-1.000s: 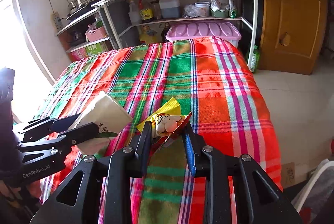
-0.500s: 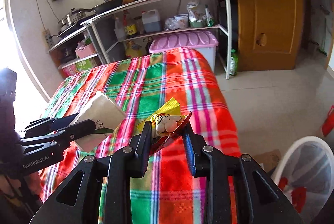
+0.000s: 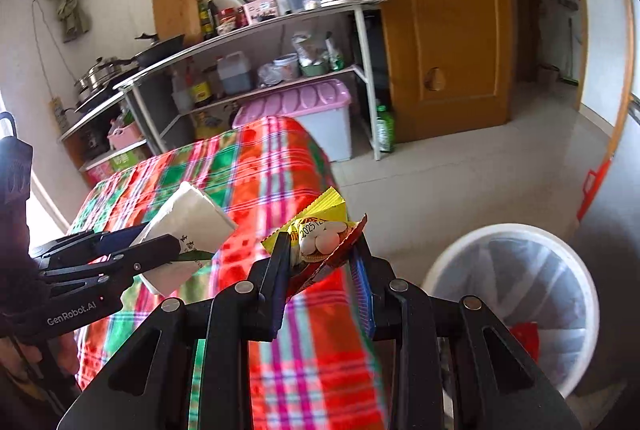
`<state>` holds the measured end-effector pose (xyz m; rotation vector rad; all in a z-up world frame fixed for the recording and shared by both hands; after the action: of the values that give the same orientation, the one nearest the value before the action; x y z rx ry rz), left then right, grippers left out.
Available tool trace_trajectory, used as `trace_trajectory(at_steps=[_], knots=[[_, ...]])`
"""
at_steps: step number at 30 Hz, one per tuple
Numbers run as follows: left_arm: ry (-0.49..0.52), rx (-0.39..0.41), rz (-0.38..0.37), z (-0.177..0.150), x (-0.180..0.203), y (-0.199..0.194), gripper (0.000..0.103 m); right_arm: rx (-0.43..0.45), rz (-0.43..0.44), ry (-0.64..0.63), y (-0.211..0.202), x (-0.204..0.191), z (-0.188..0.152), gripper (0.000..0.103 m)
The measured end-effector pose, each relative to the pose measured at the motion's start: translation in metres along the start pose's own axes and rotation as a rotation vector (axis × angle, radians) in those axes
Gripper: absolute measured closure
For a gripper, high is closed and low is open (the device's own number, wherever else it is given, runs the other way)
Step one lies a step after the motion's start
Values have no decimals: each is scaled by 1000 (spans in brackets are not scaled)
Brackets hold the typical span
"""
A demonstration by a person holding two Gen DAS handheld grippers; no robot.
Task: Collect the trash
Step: 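Carry the white tissue and yellow packet in both tools over the bin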
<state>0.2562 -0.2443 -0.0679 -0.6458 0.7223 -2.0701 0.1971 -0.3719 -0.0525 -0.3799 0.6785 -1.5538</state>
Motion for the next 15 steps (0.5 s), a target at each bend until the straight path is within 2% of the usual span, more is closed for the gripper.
trace_trajectory(at_steps=[7, 15], knots=[[65, -25, -57, -5, 59, 18, 62, 2, -82, 48, -22, 54, -16, 73], [117, -90, -134, -16, 122, 53, 61, -20, -183, 108, -40, 121, -39, 73]])
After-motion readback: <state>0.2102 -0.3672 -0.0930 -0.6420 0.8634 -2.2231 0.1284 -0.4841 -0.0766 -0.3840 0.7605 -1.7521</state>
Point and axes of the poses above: each gripper's, at about its wrist camera, not at the fingertips, and y roughly the way its jaws point, x to its right, z to its top, the point moved 10 cm from there along y, roughly the way its jaws point, and after that the axes turned 3 degrees about -y, right-handed, at the moved point
